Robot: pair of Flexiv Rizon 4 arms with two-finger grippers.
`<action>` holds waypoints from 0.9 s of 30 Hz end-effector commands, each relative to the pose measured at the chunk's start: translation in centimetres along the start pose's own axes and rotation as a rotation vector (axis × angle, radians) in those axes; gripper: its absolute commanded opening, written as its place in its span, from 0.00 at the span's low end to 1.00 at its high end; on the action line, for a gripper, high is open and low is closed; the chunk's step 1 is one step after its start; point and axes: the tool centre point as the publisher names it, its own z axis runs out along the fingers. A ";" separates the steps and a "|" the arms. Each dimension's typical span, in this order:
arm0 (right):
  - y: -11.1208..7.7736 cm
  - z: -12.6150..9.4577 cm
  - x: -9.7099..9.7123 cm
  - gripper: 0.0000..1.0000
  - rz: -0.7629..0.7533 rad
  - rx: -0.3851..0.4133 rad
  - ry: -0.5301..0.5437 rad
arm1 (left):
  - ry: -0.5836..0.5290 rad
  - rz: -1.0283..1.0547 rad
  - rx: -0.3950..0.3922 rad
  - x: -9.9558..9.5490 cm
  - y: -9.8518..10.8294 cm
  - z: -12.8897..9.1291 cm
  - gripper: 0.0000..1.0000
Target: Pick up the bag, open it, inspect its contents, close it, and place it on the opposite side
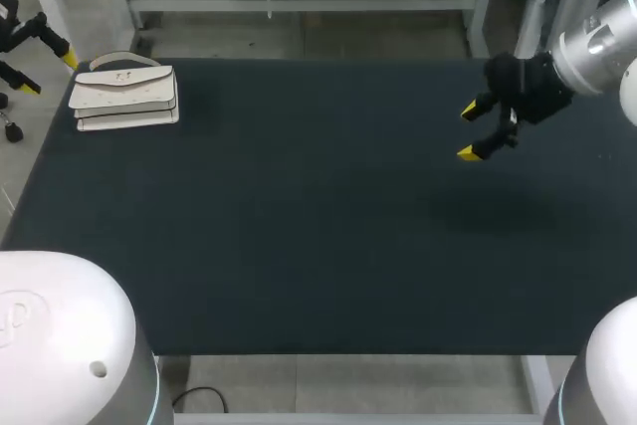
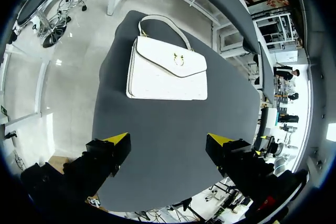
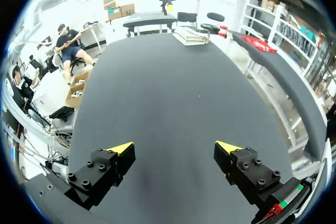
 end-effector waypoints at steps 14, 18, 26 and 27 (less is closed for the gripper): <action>-0.4 4.7 -3.0 1.00 -0.084 -0.002 0.130 | 0.061 -0.032 -0.006 -1.1 -0.9 0.7 1.00; -0.3 5.2 -3.6 1.00 -0.095 0.003 0.139 | 0.063 -0.033 -0.004 -1.0 -0.8 0.8 1.00; -0.8 5.6 -3.4 1.00 -0.103 -0.014 0.158 | 0.095 -0.080 0.015 -1.2 -0.6 1.0 1.00; -0.8 5.6 -3.4 1.00 -0.103 -0.014 0.158 | 0.105 -0.087 0.018 -1.3 -0.6 1.1 1.00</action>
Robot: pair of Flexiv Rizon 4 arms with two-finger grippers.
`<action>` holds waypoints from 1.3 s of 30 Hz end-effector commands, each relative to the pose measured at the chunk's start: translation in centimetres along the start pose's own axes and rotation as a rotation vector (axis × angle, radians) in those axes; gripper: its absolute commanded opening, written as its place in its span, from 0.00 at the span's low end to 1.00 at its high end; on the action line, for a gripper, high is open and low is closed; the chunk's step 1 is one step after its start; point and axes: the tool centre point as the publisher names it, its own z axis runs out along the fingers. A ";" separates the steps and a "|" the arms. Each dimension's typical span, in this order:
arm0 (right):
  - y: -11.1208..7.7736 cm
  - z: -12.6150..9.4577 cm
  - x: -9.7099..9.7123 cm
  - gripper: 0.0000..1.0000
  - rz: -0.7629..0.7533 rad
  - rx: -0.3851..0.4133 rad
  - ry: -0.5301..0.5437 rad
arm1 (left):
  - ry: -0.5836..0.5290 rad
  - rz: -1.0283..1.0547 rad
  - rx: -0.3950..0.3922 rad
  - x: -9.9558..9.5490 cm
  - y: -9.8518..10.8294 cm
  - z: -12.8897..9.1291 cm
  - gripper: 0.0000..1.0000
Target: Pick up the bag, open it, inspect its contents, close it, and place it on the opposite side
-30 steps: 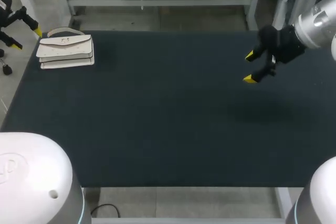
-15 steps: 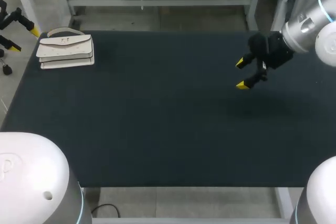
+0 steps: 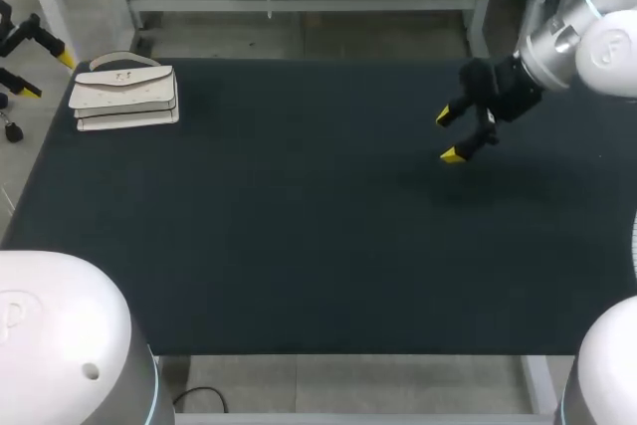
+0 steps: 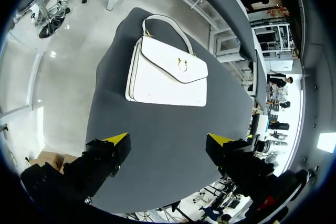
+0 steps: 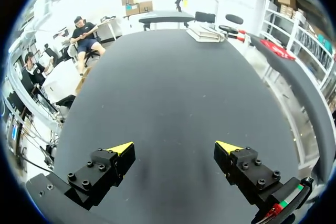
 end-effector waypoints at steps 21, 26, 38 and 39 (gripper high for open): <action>-0.4 0.0 -0.3 1.00 0.001 -0.004 0.024 | 0.105 -0.053 0.151 -4.3 -4.6 2.8 0.99; -0.4 0.0 -0.3 1.00 0.001 -0.004 0.024 | 0.133 -0.059 0.138 -4.7 -5.4 3.8 0.83; -0.4 0.0 -0.3 1.00 0.001 -0.004 0.024 | 0.186 -0.071 0.189 -5.3 -7.0 5.0 0.84; -0.4 0.0 -0.3 1.00 0.001 -0.004 0.024 | 0.186 -0.069 0.193 -5.3 -7.2 5.1 0.77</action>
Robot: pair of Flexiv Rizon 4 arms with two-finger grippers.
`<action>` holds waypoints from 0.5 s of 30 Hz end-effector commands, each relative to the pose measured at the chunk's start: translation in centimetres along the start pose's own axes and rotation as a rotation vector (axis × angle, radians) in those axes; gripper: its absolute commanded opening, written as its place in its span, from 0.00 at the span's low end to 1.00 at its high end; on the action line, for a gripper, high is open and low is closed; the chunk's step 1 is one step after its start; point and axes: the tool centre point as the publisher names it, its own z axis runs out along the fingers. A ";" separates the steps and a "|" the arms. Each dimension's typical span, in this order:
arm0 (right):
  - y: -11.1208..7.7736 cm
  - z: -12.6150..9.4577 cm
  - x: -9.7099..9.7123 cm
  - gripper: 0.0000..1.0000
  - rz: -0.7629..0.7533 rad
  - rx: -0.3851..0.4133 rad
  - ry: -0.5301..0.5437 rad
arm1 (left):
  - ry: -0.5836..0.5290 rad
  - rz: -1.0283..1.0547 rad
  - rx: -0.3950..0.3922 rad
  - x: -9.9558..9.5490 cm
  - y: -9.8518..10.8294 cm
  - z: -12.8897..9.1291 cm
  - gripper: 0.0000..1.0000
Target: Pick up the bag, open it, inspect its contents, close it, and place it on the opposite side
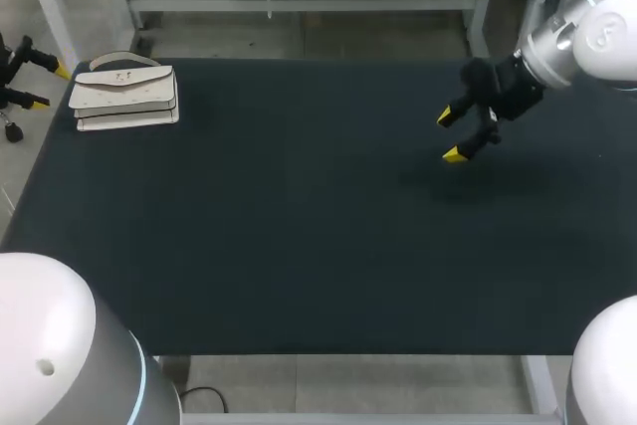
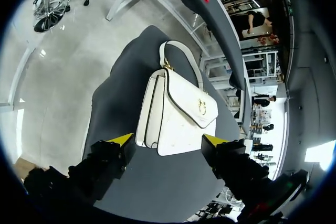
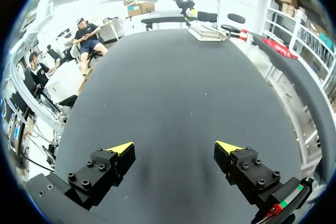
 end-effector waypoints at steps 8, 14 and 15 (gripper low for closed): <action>-0.1 0.0 0.0 1.00 -0.001 -0.003 0.000 | 0.037 0.010 -0.004 -0.8 -1.5 1.7 0.59; -0.1 0.0 0.0 1.00 -0.001 -0.003 0.000 | 0.050 0.010 -0.017 -0.9 -1.8 2.6 0.46; -0.1 0.0 0.0 1.00 -0.001 -0.003 0.000 | 0.051 0.010 -0.019 -0.9 -1.8 2.7 0.45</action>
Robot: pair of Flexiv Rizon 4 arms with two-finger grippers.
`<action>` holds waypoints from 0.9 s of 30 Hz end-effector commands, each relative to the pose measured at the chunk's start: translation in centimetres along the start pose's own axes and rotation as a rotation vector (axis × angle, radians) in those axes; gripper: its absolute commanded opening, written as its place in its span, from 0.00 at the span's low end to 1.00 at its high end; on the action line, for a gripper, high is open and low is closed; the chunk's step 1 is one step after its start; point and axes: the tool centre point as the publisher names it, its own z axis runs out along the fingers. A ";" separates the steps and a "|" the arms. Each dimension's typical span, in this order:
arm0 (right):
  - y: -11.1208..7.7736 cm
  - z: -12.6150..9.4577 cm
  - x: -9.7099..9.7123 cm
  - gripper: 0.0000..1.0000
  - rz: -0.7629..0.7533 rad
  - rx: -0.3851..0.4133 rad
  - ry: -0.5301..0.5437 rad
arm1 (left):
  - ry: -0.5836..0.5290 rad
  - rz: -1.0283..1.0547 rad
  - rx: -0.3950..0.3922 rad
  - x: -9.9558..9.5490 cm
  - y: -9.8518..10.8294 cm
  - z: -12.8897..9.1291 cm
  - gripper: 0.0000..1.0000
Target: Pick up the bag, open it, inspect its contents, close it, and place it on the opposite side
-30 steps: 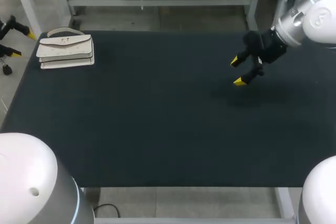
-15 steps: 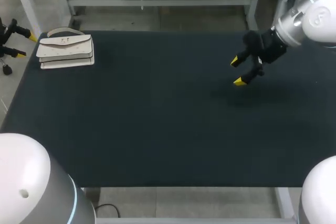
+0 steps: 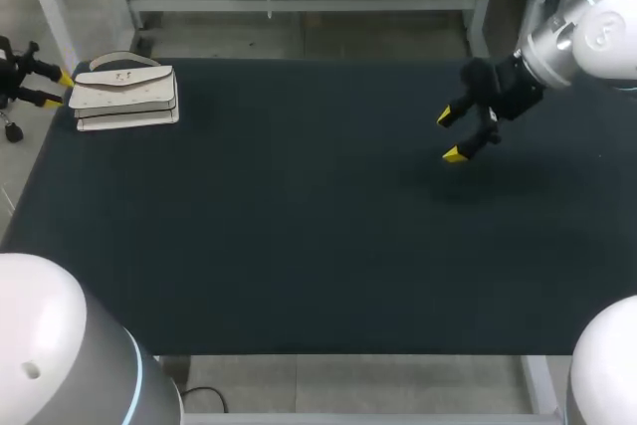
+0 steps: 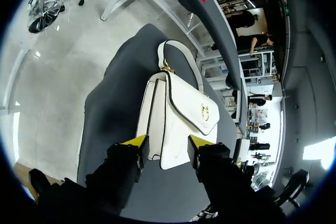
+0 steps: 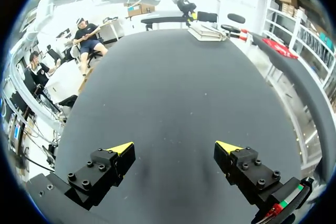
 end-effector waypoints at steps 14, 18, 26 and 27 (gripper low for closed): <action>-0.1 0.0 0.0 1.00 -0.001 -0.003 0.000 | 0.038 -0.003 -0.042 -0.7 -1.7 1.9 0.41; -0.1 0.0 0.0 1.00 -0.001 -0.003 0.000 | 0.044 0.002 -0.051 -0.4 -1.9 2.4 0.36; -0.1 0.0 0.0 1.00 -0.001 -0.003 0.000 | 0.061 0.015 -0.067 0.1 -1.9 2.9 0.00; -0.1 0.0 0.0 1.00 -0.001 -0.003 0.000 | 0.065 0.017 -0.068 0.1 -1.7 2.8 0.00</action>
